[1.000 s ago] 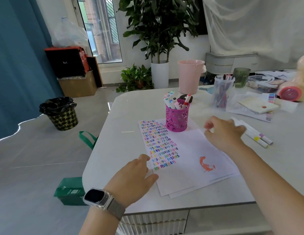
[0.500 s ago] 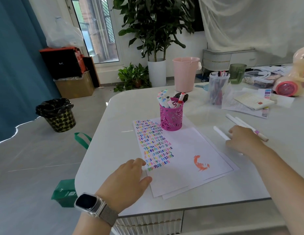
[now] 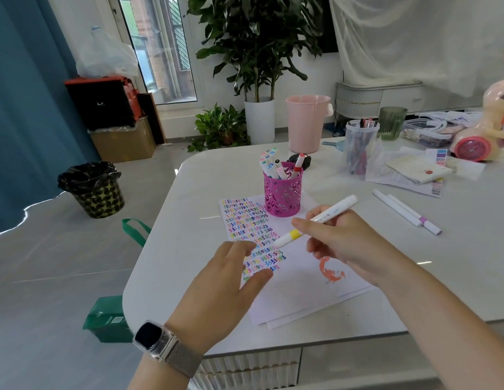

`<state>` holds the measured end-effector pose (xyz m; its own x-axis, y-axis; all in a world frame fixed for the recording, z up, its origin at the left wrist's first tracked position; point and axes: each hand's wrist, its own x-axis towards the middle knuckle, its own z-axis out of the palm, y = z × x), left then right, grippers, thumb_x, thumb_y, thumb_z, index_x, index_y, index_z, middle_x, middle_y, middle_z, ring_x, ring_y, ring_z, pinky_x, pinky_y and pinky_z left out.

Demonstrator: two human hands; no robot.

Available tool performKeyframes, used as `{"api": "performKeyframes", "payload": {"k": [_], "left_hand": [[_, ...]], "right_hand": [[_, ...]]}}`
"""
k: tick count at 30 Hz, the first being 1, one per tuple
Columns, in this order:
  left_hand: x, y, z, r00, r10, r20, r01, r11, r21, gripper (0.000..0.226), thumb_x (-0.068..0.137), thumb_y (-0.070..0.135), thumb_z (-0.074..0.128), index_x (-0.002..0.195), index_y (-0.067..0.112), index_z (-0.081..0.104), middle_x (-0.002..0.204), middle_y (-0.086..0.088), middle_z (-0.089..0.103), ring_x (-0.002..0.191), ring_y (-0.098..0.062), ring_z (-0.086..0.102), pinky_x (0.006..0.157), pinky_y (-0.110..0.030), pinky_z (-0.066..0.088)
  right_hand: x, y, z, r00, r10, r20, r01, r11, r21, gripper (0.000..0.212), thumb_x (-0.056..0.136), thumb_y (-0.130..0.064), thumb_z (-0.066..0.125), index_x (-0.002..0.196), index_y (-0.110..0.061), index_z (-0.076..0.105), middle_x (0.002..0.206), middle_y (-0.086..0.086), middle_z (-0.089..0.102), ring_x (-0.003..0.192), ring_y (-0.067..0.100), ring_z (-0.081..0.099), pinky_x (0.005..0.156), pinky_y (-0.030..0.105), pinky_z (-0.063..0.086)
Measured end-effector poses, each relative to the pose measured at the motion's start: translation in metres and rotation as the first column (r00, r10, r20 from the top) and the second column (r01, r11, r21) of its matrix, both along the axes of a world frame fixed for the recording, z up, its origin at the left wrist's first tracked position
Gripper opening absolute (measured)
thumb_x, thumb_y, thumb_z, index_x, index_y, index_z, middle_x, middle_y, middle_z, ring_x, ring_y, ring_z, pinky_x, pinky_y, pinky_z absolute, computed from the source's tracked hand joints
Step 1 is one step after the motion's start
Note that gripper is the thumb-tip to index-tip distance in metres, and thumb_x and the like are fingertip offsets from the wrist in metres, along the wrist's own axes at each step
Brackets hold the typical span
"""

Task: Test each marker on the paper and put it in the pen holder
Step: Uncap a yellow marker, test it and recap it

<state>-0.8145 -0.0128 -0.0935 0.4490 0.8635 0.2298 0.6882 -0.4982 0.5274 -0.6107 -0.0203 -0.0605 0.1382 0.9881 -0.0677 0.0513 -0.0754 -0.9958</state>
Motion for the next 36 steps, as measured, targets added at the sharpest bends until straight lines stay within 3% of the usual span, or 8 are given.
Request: {"api": "performKeyframes", "payload": {"k": [4, 9, 17, 19, 21, 24, 28, 36], "left_hand": [[0.009, -0.005, 0.004, 0.992, -0.054, 0.113, 0.049, 0.998, 0.042, 0.058, 0.076, 0.067, 0.035, 0.122, 0.032, 0.046, 0.113, 0.019, 0.036, 0.1, 0.003, 0.047, 0.088, -0.02, 0.044], [0.009, -0.003, 0.003, 0.996, -0.085, 0.014, 0.08, 0.97, 0.23, 0.047, 0.085, 0.062, 0.022, 0.089, 0.024, 0.05, 0.089, 0.013, 0.041, 0.075, -0.012, 0.049, 0.066, -0.038, 0.048], [0.018, -0.008, 0.003, 0.99, -0.109, -0.086, 0.13, 0.944, 0.302, 0.038, 0.09, 0.058, 0.019, 0.08, 0.028, 0.04, 0.083, 0.012, 0.038, 0.063, -0.014, 0.043, 0.052, -0.03, 0.043], [0.019, -0.009, 0.001, 0.986, -0.116, -0.118, 0.146, 0.948, 0.283, 0.035, 0.088, 0.061, 0.019, 0.07, 0.033, 0.031, 0.074, 0.01, 0.035, 0.059, -0.013, 0.04, 0.05, -0.027, 0.037], [0.023, -0.011, -0.001, 0.98, -0.126, -0.154, 0.163, 0.952, 0.261, 0.041, 0.087, 0.063, 0.017, 0.062, 0.032, 0.024, 0.065, 0.01, 0.033, 0.058, -0.009, 0.036, 0.052, -0.027, 0.032], [0.029, -0.014, -0.004, 0.968, -0.152, -0.198, 0.198, 0.951, 0.239, 0.046, 0.084, 0.065, 0.011, 0.059, 0.028, 0.022, 0.062, 0.008, 0.032, 0.063, -0.012, 0.033, 0.058, -0.031, 0.037], [0.035, -0.019, 0.0, 0.964, -0.235, -0.125, 0.252, 0.956, 0.153, 0.042, 0.085, 0.064, 0.015, 0.059, 0.035, 0.03, 0.06, 0.007, 0.032, 0.063, -0.008, 0.036, 0.057, -0.027, 0.031], [0.047, -0.022, 0.011, 0.966, -0.215, -0.142, 0.239, 0.954, 0.181, 0.047, 0.081, 0.064, 0.006, 0.06, 0.026, 0.023, 0.061, 0.004, 0.034, 0.061, -0.013, 0.036, 0.059, -0.03, 0.034]], "right_hand": [[-0.028, -0.014, -0.003, 0.997, 0.028, -0.075, -0.03, 0.999, -0.021, 0.026, 0.085, -0.026, 0.07, 0.067, -0.017, 0.053, 0.053, -0.002, 0.045, 0.04, 0.009, 0.036, 0.037, 0.015, 0.029], [-0.041, -0.02, -0.006, 0.996, 0.025, -0.086, -0.024, 1.0, 0.002, 0.032, 0.085, -0.03, 0.068, 0.063, -0.019, 0.047, 0.051, -0.003, 0.049, 0.043, 0.011, 0.035, 0.042, 0.019, 0.028], [-0.038, -0.014, -0.004, 0.969, -0.169, -0.183, 0.171, 0.985, -0.004, 0.038, 0.091, -0.028, 0.053, 0.055, -0.019, 0.043, 0.057, 0.0, 0.041, 0.052, 0.013, 0.04, 0.05, 0.025, 0.035], [-0.038, -0.013, -0.007, 0.903, -0.174, -0.393, 0.172, 0.984, -0.04, 0.046, 0.095, -0.029, 0.048, 0.051, -0.017, 0.042, 0.055, -0.001, 0.04, 0.052, 0.012, 0.043, 0.057, 0.027, 0.038], [-0.037, -0.012, -0.009, 0.747, -0.185, -0.638, 0.156, 0.982, -0.102, 0.05, 0.097, -0.03, 0.046, 0.049, -0.017, 0.037, 0.051, -0.002, 0.036, 0.054, 0.015, 0.044, 0.061, 0.028, 0.04], [-0.032, -0.011, -0.006, 0.554, -0.226, -0.802, 0.119, 0.974, -0.192, 0.052, 0.095, -0.029, 0.047, 0.048, -0.018, 0.03, 0.045, -0.003, 0.026, 0.045, 0.014, 0.036, 0.045, 0.023, 0.036], [-0.02, -0.013, 0.008, 0.53, -0.196, -0.825, 0.066, 0.979, -0.191, 0.05, 0.094, -0.027, 0.042, 0.049, -0.023, 0.02, 0.04, -0.006, 0.012, 0.031, 0.011, 0.012, 0.039, 0.017, 0.009], [-0.009, -0.008, 0.021, 0.526, -0.19, -0.829, 0.067, 0.981, -0.182, 0.052, 0.094, -0.026, 0.041, 0.048, -0.024, 0.017, 0.037, -0.006, 0.011, 0.04, 0.013, 0.003, 0.04, 0.017, 0.005]]}}
